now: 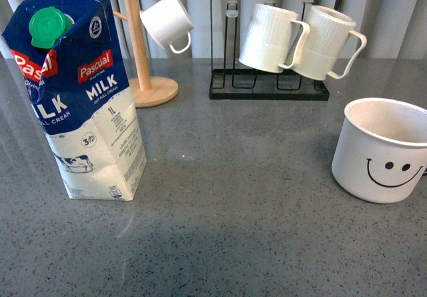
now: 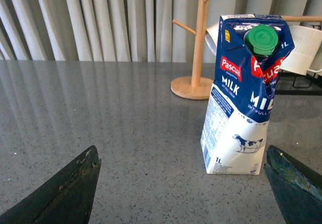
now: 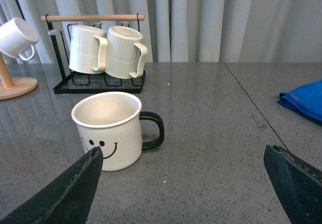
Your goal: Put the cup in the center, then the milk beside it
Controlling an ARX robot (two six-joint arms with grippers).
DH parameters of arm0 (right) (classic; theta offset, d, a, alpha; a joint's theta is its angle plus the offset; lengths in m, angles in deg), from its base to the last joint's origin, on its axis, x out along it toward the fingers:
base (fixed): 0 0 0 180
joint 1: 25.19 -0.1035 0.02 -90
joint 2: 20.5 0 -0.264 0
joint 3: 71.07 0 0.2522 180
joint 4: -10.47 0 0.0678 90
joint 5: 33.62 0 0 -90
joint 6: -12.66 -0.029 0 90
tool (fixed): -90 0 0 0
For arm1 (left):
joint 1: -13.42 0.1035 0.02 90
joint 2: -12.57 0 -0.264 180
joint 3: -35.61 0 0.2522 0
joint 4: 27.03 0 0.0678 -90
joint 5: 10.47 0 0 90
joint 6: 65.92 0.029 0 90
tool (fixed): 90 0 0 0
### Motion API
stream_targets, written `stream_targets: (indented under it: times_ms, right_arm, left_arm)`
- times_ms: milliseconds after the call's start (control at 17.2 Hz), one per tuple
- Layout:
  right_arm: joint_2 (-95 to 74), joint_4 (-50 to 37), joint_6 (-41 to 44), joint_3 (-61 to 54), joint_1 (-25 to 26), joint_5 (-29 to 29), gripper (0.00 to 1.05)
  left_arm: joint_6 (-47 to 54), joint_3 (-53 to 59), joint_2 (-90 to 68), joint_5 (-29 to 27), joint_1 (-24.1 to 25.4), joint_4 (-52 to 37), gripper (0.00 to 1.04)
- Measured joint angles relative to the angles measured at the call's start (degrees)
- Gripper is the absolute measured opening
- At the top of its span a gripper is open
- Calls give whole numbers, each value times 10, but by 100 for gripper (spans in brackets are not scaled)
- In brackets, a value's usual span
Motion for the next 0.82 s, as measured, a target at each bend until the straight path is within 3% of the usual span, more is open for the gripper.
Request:
stream_targets:
  times_ms: [641, 699, 816]
  right_arm:
    - [-1, 4, 0, 0, -1, -3, 98]
    - [-29, 60, -31, 18, -28, -61, 98]
    - [-92, 21, -52, 46, -41, -88, 98]
  left_arm:
    - [0, 0, 0, 0, 0, 0, 98]
    - [0, 0, 0, 0, 0, 0, 98]
    - [0, 0, 0, 0, 0, 0, 98]
